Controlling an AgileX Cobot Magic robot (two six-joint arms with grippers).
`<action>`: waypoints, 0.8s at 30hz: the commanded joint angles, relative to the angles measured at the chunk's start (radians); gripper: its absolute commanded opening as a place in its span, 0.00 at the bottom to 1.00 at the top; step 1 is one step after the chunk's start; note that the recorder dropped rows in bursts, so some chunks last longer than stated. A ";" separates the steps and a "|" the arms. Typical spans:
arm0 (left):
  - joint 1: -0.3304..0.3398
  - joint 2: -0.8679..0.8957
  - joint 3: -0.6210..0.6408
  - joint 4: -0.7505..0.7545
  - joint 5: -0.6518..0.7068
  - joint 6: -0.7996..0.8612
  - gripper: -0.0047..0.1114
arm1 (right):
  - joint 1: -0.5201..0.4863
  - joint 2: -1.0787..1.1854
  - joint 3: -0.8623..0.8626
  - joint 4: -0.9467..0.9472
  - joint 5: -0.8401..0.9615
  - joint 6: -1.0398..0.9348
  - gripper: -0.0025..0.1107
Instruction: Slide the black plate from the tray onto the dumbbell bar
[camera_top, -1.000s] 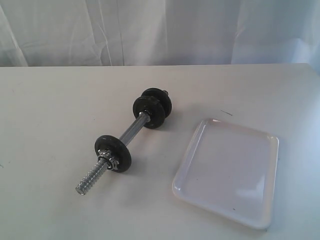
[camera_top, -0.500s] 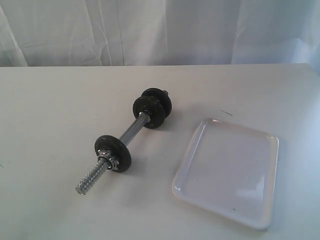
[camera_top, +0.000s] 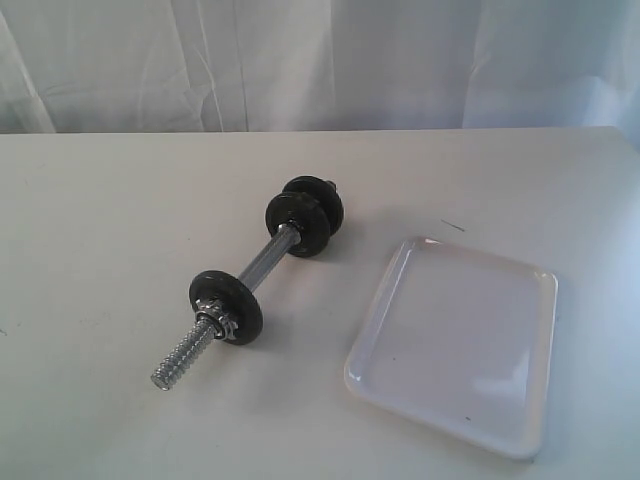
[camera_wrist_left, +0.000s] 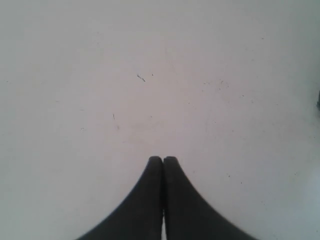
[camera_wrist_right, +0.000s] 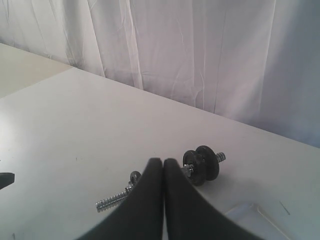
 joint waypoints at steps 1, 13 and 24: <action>0.040 -0.004 0.011 0.001 -0.084 0.003 0.04 | 0.001 -0.004 0.001 -0.004 -0.011 0.003 0.02; 0.020 -0.004 0.011 0.001 -0.191 0.003 0.04 | 0.001 -0.004 0.001 -0.004 -0.011 0.003 0.02; -0.039 -0.004 0.011 0.094 -0.191 0.003 0.04 | 0.001 -0.004 0.001 -0.004 -0.011 0.003 0.02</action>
